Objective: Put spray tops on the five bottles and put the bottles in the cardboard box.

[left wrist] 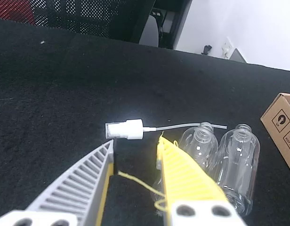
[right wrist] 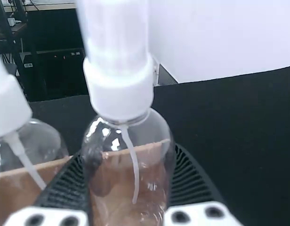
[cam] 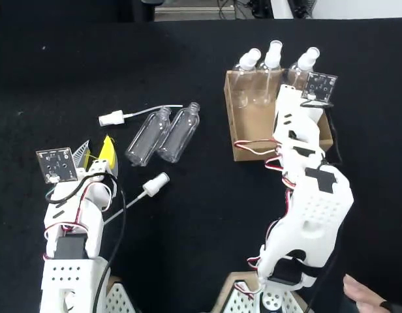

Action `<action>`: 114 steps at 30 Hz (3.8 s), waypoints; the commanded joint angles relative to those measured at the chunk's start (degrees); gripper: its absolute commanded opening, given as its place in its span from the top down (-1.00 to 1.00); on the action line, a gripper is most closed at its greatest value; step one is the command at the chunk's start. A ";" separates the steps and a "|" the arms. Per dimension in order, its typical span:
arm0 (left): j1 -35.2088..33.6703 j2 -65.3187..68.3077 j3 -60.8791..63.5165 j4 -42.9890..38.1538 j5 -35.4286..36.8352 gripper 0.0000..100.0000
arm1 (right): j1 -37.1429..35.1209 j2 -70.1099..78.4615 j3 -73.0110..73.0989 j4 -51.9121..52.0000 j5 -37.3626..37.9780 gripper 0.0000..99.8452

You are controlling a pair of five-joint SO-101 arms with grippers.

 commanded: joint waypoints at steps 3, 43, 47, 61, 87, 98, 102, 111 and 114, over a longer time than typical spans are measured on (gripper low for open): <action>0.40 -0.44 1.19 0.09 0.18 0.70 | -0.09 -0.57 -3.47 -1.85 0.09 0.98; 0.57 -0.44 1.19 0.09 0.09 0.70 | -0.35 3.38 -2.95 -1.67 0.09 0.66; 0.57 -0.44 1.19 0.09 0.09 0.70 | -0.35 3.38 -2.95 -1.67 0.09 0.65; 0.66 -0.53 1.19 0.09 0.09 0.70 | -0.26 -3.65 2.59 -1.67 0.09 0.64; 0.57 -0.53 1.19 0.09 0.09 0.70 | 0.18 -6.90 6.02 -1.49 -0.26 0.38; 0.48 -0.53 1.19 0.09 0.09 0.70 | 0.18 -14.81 8.66 5.01 -0.26 0.38; 0.40 -0.53 1.19 0.09 0.09 0.70 | 0.18 -14.90 9.98 5.01 0.00 0.38; 0.40 -0.53 1.19 0.09 0.09 0.70 | 0.18 -24.57 19.47 5.01 0.00 0.38; 0.40 -0.62 1.19 0.09 0.09 0.70 | 0.26 -27.91 23.08 5.01 0.00 0.38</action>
